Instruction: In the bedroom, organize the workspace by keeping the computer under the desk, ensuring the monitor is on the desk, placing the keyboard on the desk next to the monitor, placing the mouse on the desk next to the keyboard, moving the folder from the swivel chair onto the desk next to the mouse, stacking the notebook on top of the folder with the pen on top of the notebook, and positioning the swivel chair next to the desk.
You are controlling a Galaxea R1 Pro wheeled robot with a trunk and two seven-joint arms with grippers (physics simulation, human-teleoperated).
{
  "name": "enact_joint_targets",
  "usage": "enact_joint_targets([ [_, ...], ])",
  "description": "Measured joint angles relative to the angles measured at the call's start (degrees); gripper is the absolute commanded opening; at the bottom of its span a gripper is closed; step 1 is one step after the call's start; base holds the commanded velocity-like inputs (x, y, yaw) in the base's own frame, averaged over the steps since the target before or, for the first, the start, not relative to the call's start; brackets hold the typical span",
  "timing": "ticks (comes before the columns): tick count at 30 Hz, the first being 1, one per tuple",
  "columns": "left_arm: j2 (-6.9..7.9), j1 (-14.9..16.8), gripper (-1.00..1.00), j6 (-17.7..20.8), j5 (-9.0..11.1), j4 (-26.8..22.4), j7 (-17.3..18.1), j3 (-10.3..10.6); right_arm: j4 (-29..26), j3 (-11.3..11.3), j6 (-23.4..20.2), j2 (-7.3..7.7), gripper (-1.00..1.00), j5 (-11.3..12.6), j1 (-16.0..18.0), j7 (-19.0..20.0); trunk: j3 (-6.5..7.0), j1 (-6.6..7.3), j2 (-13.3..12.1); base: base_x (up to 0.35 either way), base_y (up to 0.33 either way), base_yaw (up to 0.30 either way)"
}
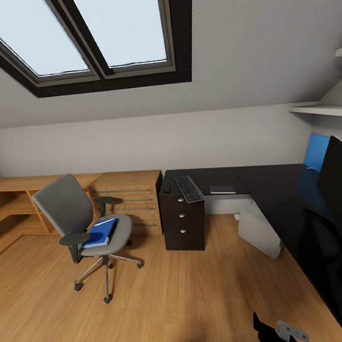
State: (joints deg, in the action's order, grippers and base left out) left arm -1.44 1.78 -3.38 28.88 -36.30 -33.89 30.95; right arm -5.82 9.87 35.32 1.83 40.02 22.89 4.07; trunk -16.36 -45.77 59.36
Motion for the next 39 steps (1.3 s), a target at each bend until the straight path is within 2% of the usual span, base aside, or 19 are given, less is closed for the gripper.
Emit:
enact_joint_targets([
  [11, -0.1, 0.0, 1.0, -1.0, -0.1, 0.0, -0.4, 0.0, -0.1, 0.0, 0.0, 0.09, 1.0, 0.0, 0.0, 0.1, 1.98, 2.42, -4.4, -0.001, 0.0, 0.0],
  [21, -0.99, 0.0, 1.0, -1.0, -0.1, 0.0, -0.4, 0.0, 0.0, 0.0, 0.0, 0.09, 1.0, 0.0, 0.0, 0.1, 3.78, 4.62, -8.4, 0.0, 0.0, 0.0],
  [31, -0.99, 0.0, 1.0, -1.0, 0.2, 0.0, -0.4, -0.2, 0.0, 0.0, 0.0, 0.09, 1.0, 0.0, 0.0, 0.1, 5.58, 6.82, -12.4, -0.003, -0.005, 0.0],
  [39, -1.03, 0.0, 1.0, -1.0, 0.3, 0.1, -0.3, -0.2, 0.0, 0.0, 0.0, 0.09, 1.0, 0.0, 0.0, 0.1, 7.02, 8.56, -15.7, -0.127, -0.189, 0.0],
])
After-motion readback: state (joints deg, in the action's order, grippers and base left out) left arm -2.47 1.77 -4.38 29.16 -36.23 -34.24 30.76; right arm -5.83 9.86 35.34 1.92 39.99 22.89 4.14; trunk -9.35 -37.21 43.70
